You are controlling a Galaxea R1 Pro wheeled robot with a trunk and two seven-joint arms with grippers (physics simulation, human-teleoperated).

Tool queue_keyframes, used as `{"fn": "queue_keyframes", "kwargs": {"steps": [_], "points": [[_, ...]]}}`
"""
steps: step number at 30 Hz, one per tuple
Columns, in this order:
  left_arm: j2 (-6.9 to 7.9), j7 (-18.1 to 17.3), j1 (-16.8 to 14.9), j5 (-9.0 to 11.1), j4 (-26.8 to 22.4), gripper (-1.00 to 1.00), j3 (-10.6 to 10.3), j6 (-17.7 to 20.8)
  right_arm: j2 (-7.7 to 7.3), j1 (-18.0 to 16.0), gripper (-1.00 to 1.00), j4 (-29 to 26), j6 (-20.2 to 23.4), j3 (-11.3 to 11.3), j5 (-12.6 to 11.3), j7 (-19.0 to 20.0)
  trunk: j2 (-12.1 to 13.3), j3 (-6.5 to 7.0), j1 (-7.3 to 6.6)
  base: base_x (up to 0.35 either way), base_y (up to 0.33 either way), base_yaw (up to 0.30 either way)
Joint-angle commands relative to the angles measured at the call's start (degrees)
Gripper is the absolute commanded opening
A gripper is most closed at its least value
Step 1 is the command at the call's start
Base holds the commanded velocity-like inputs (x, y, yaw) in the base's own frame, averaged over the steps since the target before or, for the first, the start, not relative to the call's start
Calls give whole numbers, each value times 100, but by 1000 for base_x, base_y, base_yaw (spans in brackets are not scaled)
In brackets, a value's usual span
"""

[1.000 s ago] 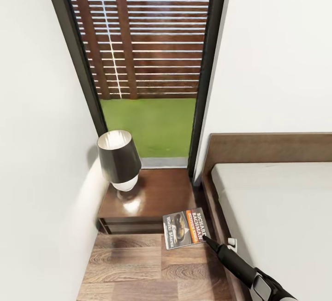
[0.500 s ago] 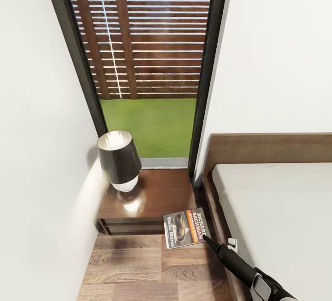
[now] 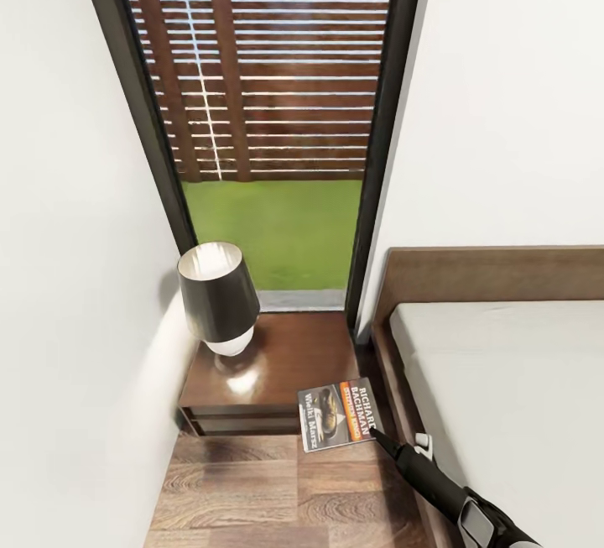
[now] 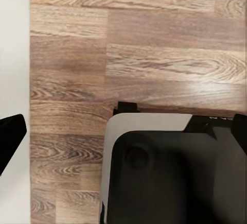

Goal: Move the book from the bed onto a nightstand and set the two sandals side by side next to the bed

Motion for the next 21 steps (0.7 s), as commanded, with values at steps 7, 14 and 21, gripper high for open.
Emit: {"fn": "queue_keyframes", "kwargs": {"steps": [7,14,21], "points": [[-15,-31,-5,59,-1,100,-43,-10,-47,-3,-100,-1,65,-4,-47,15,-7,-8,2,15,2,0],[-23,-32,-4,59,4,100,-38,9,-92,0,-100,1,99,-7,-37,12,-7,-8,2,91,0,0],[-35,-54,-5,51,15,100,-30,29,-82,10,-100,6,111,10,-26,23,-7,-8,2,22,0,0]]}}
